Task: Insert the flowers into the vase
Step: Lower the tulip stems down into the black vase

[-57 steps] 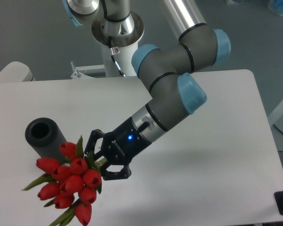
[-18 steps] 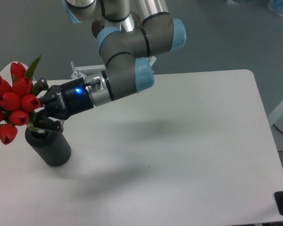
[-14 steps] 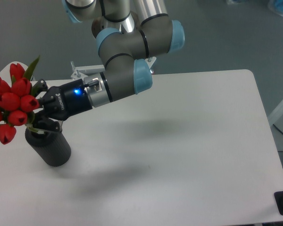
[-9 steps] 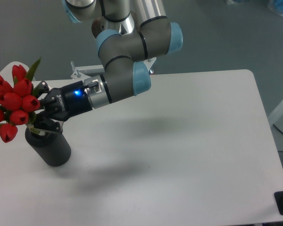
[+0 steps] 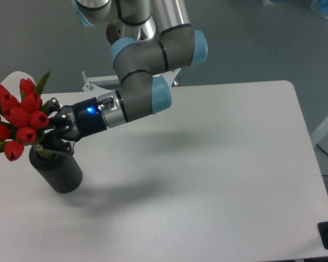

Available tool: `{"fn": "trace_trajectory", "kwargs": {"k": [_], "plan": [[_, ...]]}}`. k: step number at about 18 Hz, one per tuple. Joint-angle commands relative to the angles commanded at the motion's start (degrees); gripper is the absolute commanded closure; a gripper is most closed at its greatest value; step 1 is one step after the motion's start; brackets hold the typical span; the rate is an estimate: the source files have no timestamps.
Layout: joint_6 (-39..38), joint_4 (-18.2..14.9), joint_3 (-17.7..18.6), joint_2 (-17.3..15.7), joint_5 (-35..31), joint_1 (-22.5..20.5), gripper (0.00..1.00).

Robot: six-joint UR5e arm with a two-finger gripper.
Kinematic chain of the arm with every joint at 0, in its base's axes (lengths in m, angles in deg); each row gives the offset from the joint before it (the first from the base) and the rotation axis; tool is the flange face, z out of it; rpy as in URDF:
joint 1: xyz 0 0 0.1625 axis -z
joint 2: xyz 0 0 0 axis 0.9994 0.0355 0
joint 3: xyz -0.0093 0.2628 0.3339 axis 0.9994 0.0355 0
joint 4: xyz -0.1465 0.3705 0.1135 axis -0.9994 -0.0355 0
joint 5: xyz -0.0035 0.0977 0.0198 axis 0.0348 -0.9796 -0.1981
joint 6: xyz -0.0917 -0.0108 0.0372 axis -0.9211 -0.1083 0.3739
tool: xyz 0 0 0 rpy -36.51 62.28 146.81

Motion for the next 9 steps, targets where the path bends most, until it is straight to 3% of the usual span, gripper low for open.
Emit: {"fn": "trace_trajectory", "kwargs": {"k": [9], "plan": [[5.7, 0.3, 1.8, 1.8, -0.3, 0.4, 0.85]]}}
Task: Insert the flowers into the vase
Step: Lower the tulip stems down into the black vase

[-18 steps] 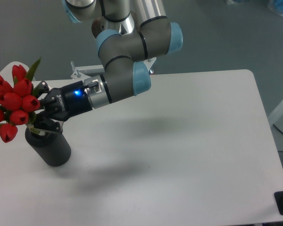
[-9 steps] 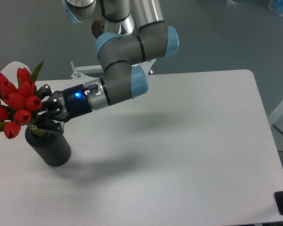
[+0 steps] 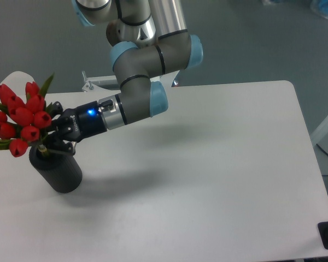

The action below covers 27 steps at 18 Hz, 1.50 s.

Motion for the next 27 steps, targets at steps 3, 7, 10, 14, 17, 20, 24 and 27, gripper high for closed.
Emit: {"fn": "trace_trajectory", "kwargs": {"k": [3, 7, 10, 14, 17, 20, 24, 27], "plan": [[1.7, 0.0, 0.4, 0.8, -0.1, 0.0, 0.84], [2.0, 0.0, 0.4, 1.5, -0.1, 0.0, 0.81], [2.8, 0.0, 0.4, 1.9, -0.1, 0.0, 0.8], [4.4, 0.0, 0.9, 2.3, -0.1, 0.0, 0.77], [4.9, 0.0, 1.1, 2.5, -0.1, 0.0, 0.63], [4.6, -0.1, 1.1, 2.5, -0.1, -0.1, 0.38], [4.1, -0.2, 1.1, 2.6, -0.2, -0.3, 0.12], [4.1, -0.2, 1.1, 2.6, -0.2, -0.5, 0.04]]}}
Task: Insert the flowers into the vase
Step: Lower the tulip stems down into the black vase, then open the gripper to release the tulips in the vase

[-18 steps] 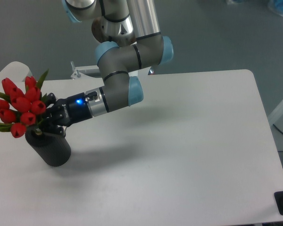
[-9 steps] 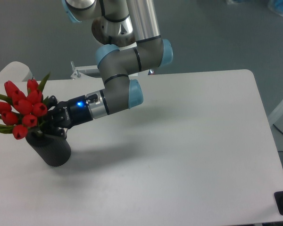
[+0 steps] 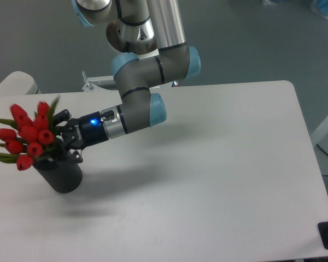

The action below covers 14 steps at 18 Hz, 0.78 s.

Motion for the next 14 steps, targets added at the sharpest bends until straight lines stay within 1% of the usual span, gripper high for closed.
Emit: {"fn": "trace_trajectory", "kwargs": {"k": [1, 5, 9, 14], "plan": [[0.0, 0.0, 0.0, -0.1, 0.0, -0.2, 0.0], [0.0, 0.0, 1.0, -0.1, -0.1, -1.0, 0.0], [-0.1, 0.0, 1.0, -0.2, -0.1, -1.3, 0.0], [-0.1, -0.1, 1.6, -0.4, -0.1, -2.9, 0.0]]}}
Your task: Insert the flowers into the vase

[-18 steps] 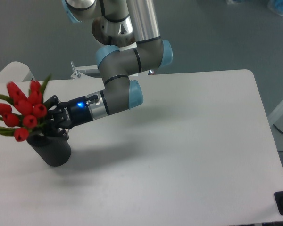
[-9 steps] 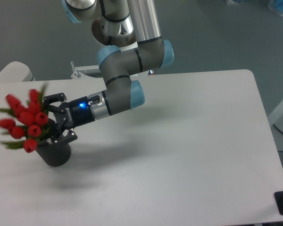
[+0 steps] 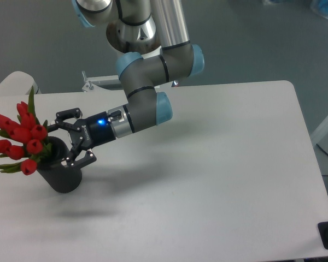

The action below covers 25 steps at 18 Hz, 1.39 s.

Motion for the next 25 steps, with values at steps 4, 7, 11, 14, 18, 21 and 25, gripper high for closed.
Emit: {"fn": "trace_trajectory", "kwargs": {"k": [4, 7, 11, 14, 18, 21, 25], "plan": [[-0.1, 0.0, 0.4, -0.2, 0.0, -1.3, 0.0], [-0.1, 0.0, 0.7, -0.4, 0.0, -2.4, 0.0], [-0.1, 0.0, 0.5, -0.4, 0.0, -3.9, 0.0], [-0.1, 0.0, 0.3, -0.4, 0.0, -5.6, 0.0], [-0.2, 0.0, -0.7, -0.6, -1.3, -7.9, 0.0], [-0.6, 0.0, -2.3, -0.6, -3.4, -9.0, 0.0], [-6.9, -0.1, -7.5, -0.3, -12.3, -11.8, 0.0]]}}
